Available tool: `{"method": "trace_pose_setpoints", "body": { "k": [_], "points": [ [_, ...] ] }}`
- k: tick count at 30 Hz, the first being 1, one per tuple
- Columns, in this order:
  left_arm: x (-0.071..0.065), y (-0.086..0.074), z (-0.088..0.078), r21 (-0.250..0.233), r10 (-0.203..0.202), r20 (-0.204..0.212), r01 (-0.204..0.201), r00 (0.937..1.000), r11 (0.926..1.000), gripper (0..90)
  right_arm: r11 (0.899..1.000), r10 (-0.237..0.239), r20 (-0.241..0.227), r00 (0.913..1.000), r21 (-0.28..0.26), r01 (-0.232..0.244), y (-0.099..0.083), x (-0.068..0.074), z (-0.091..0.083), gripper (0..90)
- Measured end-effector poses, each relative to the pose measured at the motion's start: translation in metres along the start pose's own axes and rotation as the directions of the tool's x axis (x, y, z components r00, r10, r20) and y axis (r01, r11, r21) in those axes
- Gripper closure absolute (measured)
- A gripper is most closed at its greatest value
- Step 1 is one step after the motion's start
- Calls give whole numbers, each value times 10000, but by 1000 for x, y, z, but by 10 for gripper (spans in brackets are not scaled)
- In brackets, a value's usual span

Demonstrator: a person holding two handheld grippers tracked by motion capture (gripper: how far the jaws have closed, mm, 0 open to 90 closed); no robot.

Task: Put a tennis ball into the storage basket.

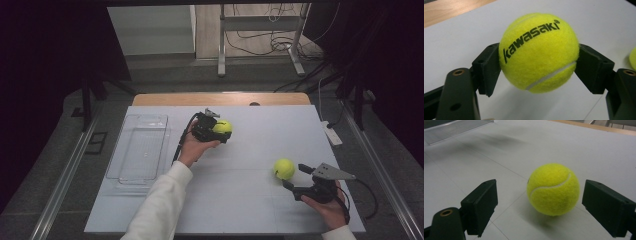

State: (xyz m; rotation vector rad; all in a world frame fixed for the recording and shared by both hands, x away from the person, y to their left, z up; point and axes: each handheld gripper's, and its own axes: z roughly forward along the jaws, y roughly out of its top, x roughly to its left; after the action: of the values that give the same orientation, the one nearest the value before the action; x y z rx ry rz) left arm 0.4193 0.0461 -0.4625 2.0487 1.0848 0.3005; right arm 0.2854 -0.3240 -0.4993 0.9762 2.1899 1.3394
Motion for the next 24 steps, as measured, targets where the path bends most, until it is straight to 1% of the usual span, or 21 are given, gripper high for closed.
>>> {"method": "trace_pose_setpoints", "body": {
  "k": [3,11,14,20,24],
  "points": [
    [-1,-2,-4,-116,-3,10,4,10000,9999,267,10000,-12,15,10000,-5,12,0,0,0,138],
    [-2,-4,-13,-244,166,-125,-169,9998,9996,267,10000,-15,-8,10000,4,15,0,1,1,138],
    [-2,-5,-15,-299,151,-145,-155,9998,9994,267,10000,-19,-7,10000,5,19,0,1,1,138],
    [-3,-6,-19,-376,288,-222,-296,9993,9989,267,10000,-5,1,10000,15,5,0,1,1,138],
    [-4,-7,-21,-401,296,-234,-306,9993,9987,267,10000,-19,-1,10000,27,19,0,1,1,138]
  ]
}}
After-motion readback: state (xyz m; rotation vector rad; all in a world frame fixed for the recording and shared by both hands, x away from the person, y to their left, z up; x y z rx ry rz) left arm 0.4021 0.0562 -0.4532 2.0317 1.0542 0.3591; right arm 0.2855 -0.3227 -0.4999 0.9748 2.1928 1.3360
